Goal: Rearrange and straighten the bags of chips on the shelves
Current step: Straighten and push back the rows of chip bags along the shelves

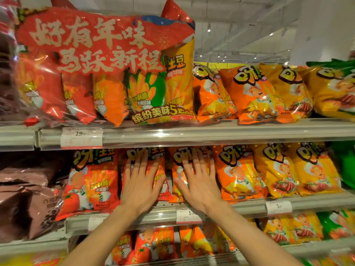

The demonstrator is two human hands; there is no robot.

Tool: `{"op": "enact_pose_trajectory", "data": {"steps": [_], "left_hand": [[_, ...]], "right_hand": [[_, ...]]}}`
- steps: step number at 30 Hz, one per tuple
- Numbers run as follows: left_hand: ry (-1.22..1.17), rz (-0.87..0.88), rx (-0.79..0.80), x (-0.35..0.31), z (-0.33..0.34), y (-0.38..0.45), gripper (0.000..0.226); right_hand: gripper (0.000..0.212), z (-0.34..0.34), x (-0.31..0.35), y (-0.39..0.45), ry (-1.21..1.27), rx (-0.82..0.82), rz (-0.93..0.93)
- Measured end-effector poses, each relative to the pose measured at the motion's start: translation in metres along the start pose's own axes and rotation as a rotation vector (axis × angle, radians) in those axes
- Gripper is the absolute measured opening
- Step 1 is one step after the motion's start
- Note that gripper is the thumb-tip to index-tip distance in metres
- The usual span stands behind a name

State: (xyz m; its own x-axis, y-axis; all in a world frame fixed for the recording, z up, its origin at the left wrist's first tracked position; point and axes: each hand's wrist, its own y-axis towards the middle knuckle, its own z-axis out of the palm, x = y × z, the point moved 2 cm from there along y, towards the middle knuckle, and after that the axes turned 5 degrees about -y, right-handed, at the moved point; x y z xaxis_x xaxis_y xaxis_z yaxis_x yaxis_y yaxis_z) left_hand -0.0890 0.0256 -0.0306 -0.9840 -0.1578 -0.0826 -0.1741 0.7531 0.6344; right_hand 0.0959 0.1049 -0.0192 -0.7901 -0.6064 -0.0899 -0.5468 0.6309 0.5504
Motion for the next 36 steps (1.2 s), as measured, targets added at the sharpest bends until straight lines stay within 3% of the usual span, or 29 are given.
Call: {"op": "enact_pose_trajectory", "data": {"steps": [6, 9, 11, 14, 22, 28, 36], "left_hand": [[-0.289, 0.028, -0.138, -0.059, -0.018, -0.003, 0.055], [-0.479, 0.066, -0.119, -0.103, -0.017, 0.002, 0.049], [-0.571, 0.078, -0.081, -0.135, -0.01, 0.008, 0.047], [-0.673, 0.045, -0.04, -0.181, 0.008, 0.023, 0.046], [-0.701, -0.387, 0.183, -0.236, 0.056, 0.071, 0.058], [-0.749, -0.558, 0.201, -0.245, 0.071, 0.086, 0.062], [-0.785, -0.495, 0.0, -0.247, 0.065, 0.09, 0.059]], "right_hand": [[0.061, -0.022, -0.069, -0.019, 0.147, -0.177, 0.157], [0.056, -0.032, -0.119, -0.026, 0.194, -0.209, 0.275], [0.054, -0.038, -0.151, -0.028, 0.224, -0.141, 0.319], [0.061, -0.041, -0.182, -0.028, 0.244, 0.113, 0.349], [0.068, -0.022, -0.196, -0.015, 0.353, 0.334, 0.252], [0.075, -0.014, -0.199, -0.013, 0.56, 0.339, 0.262], [0.087, -0.019, -0.207, -0.022, 0.69, 0.236, 0.244]]}}
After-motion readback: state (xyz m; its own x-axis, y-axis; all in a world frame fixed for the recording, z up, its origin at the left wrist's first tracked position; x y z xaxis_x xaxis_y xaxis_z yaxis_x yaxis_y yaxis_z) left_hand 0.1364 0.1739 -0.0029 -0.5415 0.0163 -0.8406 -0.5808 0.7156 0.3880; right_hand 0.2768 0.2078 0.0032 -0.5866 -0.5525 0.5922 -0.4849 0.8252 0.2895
